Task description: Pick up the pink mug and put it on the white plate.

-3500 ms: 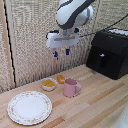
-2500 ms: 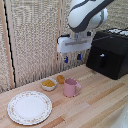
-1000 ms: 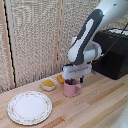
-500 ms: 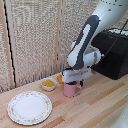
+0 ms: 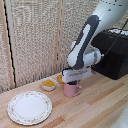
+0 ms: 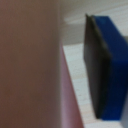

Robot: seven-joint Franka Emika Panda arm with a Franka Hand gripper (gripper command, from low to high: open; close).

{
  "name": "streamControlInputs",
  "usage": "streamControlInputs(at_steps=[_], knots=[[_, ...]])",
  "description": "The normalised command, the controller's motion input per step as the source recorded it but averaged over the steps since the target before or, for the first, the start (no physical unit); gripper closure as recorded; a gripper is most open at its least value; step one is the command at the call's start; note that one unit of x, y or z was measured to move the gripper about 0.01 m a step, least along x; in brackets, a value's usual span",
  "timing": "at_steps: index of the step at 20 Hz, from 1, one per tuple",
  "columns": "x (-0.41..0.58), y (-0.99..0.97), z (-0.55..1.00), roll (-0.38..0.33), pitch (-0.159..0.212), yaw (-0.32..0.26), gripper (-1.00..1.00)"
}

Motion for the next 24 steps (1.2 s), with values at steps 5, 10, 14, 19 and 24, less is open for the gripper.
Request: streamControlInputs(at_steps=[5,10,14,19,24], knots=[[0.0,0.03,0.42,0.024,-0.03,0.0,1.0],[0.045,0.0,0.85,0.108,-0.003,0.029,1.0],[0.188,0.18,0.83,0.124,0.005,0.063,1.0],[0.412,0.54,0.58,0.096,0.092,0.082,1.0],[0.486,0.73,0.33,0.019,0.126,0.085,1.0]])
